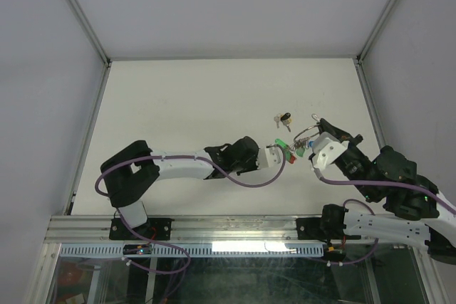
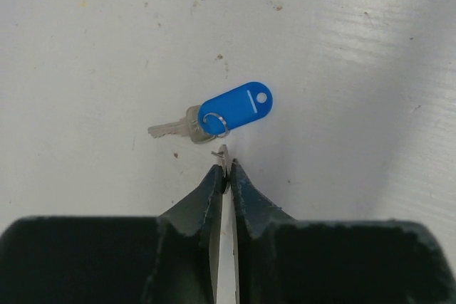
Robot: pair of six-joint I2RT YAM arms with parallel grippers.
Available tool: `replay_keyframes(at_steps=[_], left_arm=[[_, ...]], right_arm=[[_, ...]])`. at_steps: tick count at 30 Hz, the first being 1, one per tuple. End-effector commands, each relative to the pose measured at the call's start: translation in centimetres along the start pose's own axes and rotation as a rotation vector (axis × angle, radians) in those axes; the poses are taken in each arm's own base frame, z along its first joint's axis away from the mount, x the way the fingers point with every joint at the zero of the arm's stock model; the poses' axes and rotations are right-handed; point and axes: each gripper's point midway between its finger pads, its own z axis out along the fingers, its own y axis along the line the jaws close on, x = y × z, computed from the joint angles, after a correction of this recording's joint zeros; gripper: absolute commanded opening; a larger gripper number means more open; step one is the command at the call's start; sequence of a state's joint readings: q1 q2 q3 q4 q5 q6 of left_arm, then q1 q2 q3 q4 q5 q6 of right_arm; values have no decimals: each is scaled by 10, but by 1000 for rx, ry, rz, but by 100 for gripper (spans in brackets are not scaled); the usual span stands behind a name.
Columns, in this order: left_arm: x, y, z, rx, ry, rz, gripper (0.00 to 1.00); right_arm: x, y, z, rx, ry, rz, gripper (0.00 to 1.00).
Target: Put the keys on the keyring
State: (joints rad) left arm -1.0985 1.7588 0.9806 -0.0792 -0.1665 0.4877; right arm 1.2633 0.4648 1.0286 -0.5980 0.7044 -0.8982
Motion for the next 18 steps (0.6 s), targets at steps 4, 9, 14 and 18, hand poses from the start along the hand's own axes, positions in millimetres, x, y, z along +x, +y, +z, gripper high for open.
replay_keyframes(at_steps=[4, 9, 14, 18], left_arm=[[-40, 42, -54, -24, -217, -279, 4], [-55, 65, -99, -40, -340, -420, 0], [-54, 74, -126, -65, -397, -494, 0], [-43, 69, -112, -58, -346, -536, 2]], right_arm=[[-19, -10, -3, 1, -77, 74, 0], [-30, 4, -1, -73, -134, 77, 0], [-32, 14, 5, -104, -133, 37, 0], [-33, 18, 9, -111, -127, 28, 0]])
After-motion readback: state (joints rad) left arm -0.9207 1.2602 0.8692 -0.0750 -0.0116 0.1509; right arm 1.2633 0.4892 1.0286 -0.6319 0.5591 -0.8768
